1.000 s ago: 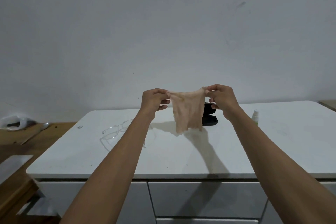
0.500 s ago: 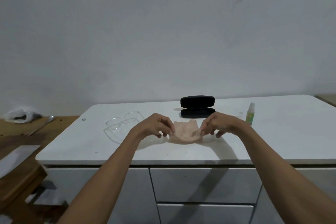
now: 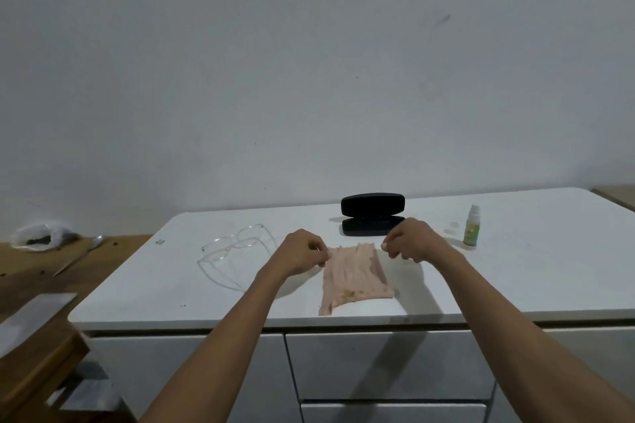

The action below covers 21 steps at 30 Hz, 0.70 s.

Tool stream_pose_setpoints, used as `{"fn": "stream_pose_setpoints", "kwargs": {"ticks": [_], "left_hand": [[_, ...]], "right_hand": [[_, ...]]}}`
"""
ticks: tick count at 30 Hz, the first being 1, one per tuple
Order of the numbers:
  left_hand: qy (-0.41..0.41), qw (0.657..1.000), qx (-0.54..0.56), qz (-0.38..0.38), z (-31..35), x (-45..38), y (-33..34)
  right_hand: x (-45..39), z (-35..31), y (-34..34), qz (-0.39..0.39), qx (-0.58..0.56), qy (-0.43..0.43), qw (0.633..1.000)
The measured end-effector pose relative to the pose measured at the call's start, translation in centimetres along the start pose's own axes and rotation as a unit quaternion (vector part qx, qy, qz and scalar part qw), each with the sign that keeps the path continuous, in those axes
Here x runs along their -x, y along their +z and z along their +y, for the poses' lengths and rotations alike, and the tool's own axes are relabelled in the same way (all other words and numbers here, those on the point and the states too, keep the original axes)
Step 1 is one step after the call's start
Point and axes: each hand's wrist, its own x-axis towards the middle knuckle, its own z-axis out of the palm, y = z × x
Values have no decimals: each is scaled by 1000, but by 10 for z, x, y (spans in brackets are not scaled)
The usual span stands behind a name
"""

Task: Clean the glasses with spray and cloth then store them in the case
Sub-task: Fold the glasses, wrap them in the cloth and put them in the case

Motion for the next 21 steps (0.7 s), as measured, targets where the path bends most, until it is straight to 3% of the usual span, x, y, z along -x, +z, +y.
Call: {"fn": "stream_pose_setpoints", "kwargs": {"ticks": [5, 15, 21], "left_hand": [[-24, 993, -50, 100, -9, -31, 24], [-41, 980, -134, 141, -12, -51, 37], [-15, 984, -81, 156, -15, -45, 37]], "right_hand": [[-28, -1, 28, 73, 29, 6, 997], [-41, -5, 45, 124, 101, 22, 987], [-36, -3, 41, 127, 79, 4, 989]]}}
